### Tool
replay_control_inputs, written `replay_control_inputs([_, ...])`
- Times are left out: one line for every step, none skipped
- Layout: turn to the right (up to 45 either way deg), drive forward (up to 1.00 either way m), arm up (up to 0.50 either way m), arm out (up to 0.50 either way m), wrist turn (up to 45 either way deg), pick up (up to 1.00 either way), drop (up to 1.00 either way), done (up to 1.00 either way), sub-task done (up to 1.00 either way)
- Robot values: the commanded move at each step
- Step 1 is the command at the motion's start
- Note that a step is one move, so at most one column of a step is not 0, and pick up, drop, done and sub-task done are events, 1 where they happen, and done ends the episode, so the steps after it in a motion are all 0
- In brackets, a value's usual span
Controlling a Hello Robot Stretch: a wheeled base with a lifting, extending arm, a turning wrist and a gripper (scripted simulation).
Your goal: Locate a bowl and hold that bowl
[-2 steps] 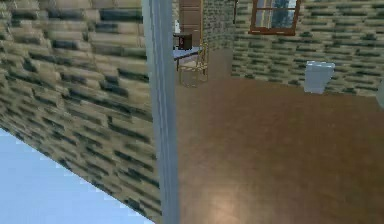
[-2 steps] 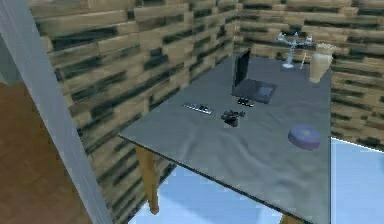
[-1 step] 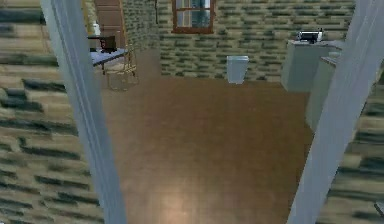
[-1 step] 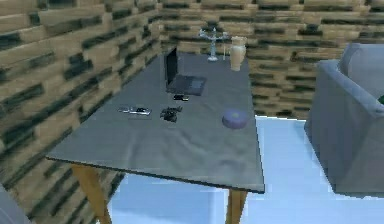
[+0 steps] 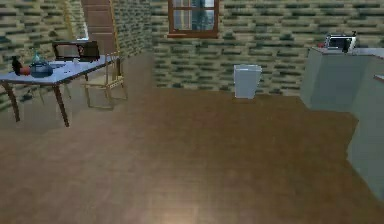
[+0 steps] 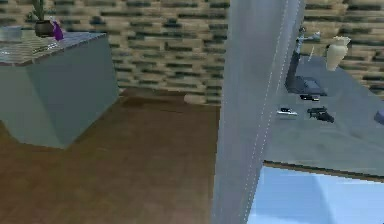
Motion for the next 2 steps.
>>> replay_control_inputs([33.0, 0.0, 0.0, 0.0, 0.0, 0.0, 0.0, 0.0, 0.0])
replay_control_inputs([0.0, 1.0, 0.0, 0.0, 0.0, 0.0, 0.0, 0.0, 0.0])
